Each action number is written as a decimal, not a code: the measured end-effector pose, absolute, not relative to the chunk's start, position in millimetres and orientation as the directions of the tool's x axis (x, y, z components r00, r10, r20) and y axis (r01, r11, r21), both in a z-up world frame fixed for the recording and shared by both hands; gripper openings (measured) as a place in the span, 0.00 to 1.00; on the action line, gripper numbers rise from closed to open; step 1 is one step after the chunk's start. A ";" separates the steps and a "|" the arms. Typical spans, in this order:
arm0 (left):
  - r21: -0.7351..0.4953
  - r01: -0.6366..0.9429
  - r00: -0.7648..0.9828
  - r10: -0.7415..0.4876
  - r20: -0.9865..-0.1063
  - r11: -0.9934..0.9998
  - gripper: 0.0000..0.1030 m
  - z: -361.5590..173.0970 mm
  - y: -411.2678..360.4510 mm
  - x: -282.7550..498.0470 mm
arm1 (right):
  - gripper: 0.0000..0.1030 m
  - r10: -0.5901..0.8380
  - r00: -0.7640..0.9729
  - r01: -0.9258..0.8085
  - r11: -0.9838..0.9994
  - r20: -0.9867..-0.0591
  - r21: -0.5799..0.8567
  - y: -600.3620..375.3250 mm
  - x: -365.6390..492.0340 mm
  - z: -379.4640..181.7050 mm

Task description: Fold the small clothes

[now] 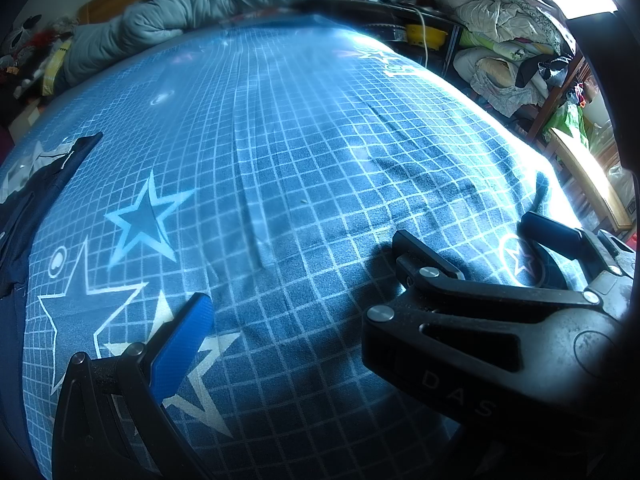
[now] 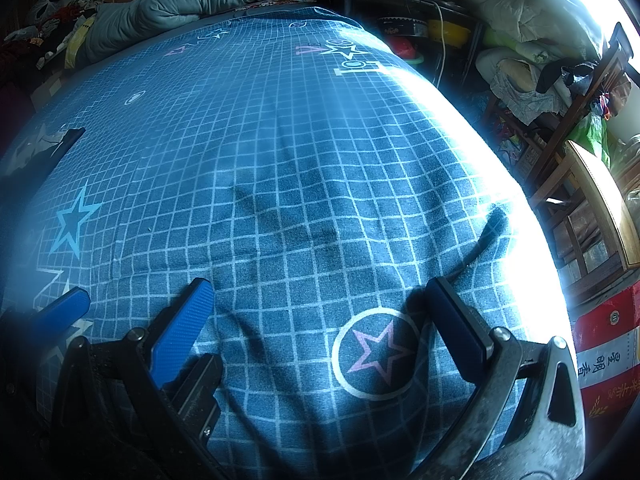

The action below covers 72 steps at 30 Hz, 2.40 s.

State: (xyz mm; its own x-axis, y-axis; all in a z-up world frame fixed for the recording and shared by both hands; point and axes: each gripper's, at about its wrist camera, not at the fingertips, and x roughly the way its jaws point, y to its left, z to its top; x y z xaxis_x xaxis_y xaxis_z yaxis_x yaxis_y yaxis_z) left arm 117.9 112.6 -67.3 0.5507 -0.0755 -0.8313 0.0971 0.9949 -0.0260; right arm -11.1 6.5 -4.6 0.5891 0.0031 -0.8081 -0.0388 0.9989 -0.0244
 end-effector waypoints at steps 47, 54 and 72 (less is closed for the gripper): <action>-0.028 0.097 0.552 -0.077 -0.830 0.995 1.00 -68.3 113.3 118.7 | 1.00 0.024 0.582 -0.042 0.999 -0.813 -0.001 6.7 -12.0 -4.8; -0.027 0.097 0.552 -0.076 -0.830 0.995 1.00 -68.2 113.4 118.7 | 1.00 0.026 0.580 -0.043 0.999 -0.814 0.001 6.6 -12.0 -4.8; -0.028 0.096 0.552 -0.077 -0.830 0.995 1.00 -68.1 113.3 118.5 | 1.00 0.028 0.575 -0.045 0.999 -0.818 0.003 6.6 -12.1 -5.0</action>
